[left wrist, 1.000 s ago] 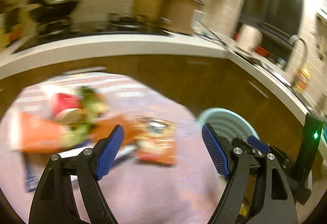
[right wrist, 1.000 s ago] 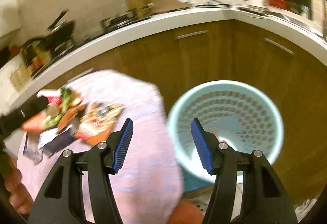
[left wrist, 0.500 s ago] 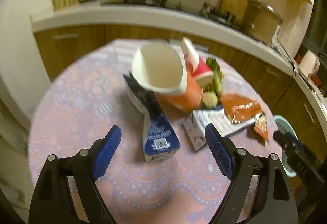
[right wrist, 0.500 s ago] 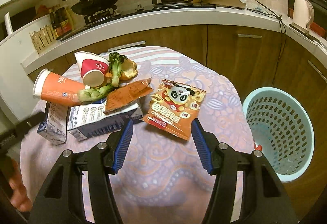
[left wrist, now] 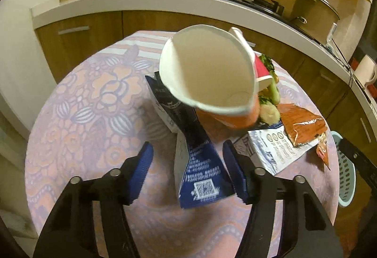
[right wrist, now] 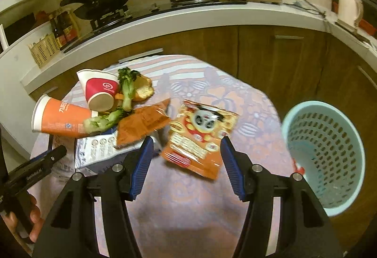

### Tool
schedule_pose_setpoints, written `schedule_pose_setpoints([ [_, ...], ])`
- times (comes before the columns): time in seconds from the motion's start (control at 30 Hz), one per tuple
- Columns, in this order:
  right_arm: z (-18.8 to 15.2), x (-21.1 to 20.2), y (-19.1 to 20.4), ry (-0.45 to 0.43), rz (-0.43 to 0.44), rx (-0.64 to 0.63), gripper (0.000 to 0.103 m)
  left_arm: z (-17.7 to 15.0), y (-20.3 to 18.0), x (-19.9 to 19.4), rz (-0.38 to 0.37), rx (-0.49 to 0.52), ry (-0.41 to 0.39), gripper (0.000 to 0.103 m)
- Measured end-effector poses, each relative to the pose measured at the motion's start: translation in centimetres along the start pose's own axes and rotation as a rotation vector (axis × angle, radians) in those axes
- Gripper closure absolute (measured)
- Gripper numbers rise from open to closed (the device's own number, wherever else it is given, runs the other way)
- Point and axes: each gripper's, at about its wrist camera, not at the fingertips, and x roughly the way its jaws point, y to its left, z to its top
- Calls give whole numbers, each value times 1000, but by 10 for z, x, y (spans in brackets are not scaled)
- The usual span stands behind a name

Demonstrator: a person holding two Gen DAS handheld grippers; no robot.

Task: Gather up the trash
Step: 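Grasp the blue milk carton with the left tool while the right tool grasps the orange snack wrapper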

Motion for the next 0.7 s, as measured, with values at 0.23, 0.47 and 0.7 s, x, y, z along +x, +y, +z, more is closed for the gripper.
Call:
schedule_pose_setpoints([
  [0.23, 22, 32, 7, 72, 81, 57, 45, 4, 13, 0, -23, 30, 10, 71],
  [0.47, 29, 62, 24, 126, 92, 48, 45, 12, 64, -16, 33, -37, -33, 71],
  [0.7, 30, 72, 46, 119, 77, 3, 54, 18, 84, -21, 41, -51, -62, 71],
])
